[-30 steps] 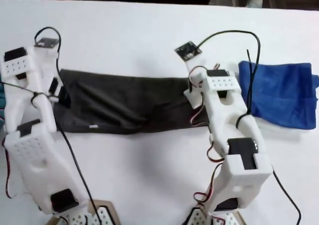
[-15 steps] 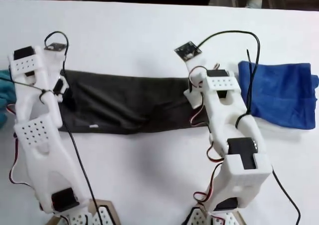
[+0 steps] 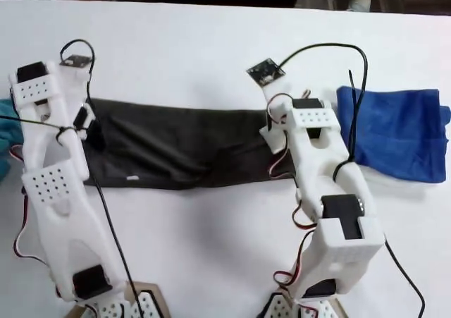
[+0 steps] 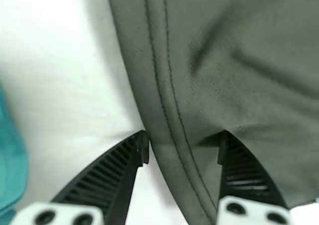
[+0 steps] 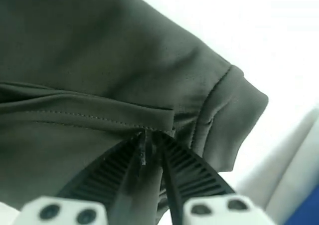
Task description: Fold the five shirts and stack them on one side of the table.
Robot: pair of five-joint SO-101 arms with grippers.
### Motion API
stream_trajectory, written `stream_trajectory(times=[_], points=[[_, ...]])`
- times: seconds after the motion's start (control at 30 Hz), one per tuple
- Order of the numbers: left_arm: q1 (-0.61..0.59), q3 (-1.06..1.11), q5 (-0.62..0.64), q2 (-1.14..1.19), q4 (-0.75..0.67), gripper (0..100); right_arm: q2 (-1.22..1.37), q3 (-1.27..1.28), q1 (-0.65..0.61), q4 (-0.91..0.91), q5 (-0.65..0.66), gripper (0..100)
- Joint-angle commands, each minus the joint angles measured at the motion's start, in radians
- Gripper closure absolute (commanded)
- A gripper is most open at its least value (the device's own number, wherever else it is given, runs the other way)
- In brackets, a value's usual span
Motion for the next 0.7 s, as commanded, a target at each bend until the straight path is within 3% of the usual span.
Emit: stream_trajectory(times=[0.0,0.67], points=[[-0.011,-0.044,-0.037,-0.091,0.018,75,-0.013,-0.009,0.005,-0.008,-0.008,96.0],[-0.046,-0.054,-0.064,0.091,-0.008,75,-0.013,-0.009,0.007,-0.008,-0.008,96.0]])
